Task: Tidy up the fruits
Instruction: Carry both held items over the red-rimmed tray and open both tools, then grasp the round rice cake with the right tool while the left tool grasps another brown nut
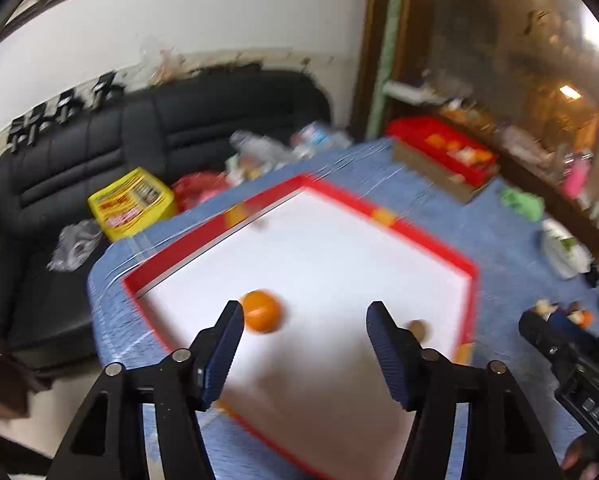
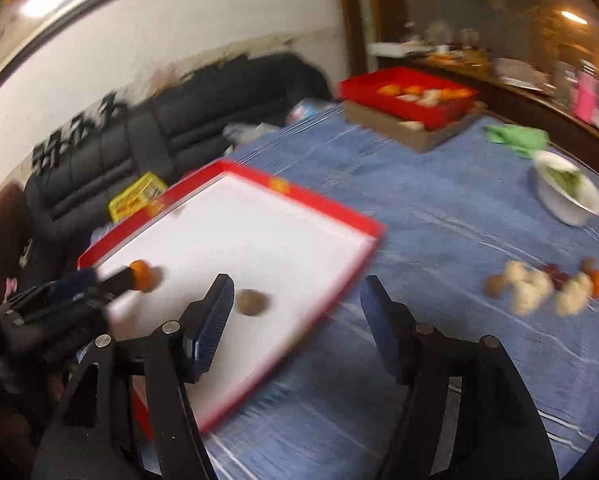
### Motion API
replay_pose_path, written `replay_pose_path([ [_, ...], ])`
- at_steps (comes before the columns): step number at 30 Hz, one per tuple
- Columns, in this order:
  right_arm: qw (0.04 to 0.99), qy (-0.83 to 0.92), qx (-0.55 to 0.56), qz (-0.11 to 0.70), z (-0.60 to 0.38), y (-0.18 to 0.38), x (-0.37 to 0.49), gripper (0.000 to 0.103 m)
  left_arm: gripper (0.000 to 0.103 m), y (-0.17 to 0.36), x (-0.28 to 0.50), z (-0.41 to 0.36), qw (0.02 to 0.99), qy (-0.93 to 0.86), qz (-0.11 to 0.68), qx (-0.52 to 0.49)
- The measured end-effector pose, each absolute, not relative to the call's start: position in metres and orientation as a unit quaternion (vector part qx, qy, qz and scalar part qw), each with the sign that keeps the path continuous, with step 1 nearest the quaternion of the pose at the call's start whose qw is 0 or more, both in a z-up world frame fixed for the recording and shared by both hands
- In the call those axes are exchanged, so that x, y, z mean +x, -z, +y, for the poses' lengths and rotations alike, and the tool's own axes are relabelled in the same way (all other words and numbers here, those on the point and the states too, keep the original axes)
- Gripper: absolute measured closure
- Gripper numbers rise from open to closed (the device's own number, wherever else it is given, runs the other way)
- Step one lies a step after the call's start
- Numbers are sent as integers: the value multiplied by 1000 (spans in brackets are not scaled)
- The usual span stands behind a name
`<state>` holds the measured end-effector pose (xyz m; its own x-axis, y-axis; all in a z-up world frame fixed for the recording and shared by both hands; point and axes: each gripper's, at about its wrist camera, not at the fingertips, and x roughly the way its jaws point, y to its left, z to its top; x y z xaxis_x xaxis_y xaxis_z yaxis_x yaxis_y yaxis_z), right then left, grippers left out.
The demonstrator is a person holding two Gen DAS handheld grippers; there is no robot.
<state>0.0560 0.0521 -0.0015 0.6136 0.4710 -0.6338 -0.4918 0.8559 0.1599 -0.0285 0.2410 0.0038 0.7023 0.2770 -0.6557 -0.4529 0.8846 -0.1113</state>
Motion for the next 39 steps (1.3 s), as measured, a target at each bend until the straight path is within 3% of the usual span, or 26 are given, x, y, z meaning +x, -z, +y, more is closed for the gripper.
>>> replay_pose_path([
  [9, 909, -116, 60, 395, -86, 40, 87, 37, 39, -1, 7, 137, 935, -68, 340, -78],
  [20, 900, -112, 30, 421, -79, 53, 142, 38, 39, 19, 62, 83, 929, 14, 367, -47],
  [22, 896, -102, 16, 431, -76, 60, 152, 43, 39, 22, 73, 78, 926, 19, 374, -46],
  [27, 896, -97, 24, 434, -86, 64, 162, 74, 42, 31, 108, 53, 919, 38, 389, -43],
  [32, 895, -94, 41, 434, -113, 63, 160, 76, 42, 41, 138, 27, 915, 52, 399, -34],
  [35, 898, -94, 54, 427, -128, 61, 155, 77, 51, 54, 152, 13, 907, 59, 415, -24],
  [39, 898, -98, 68, 424, -137, 61, 153, 77, 82, 68, 165, 5, 902, 46, 430, -9],
])
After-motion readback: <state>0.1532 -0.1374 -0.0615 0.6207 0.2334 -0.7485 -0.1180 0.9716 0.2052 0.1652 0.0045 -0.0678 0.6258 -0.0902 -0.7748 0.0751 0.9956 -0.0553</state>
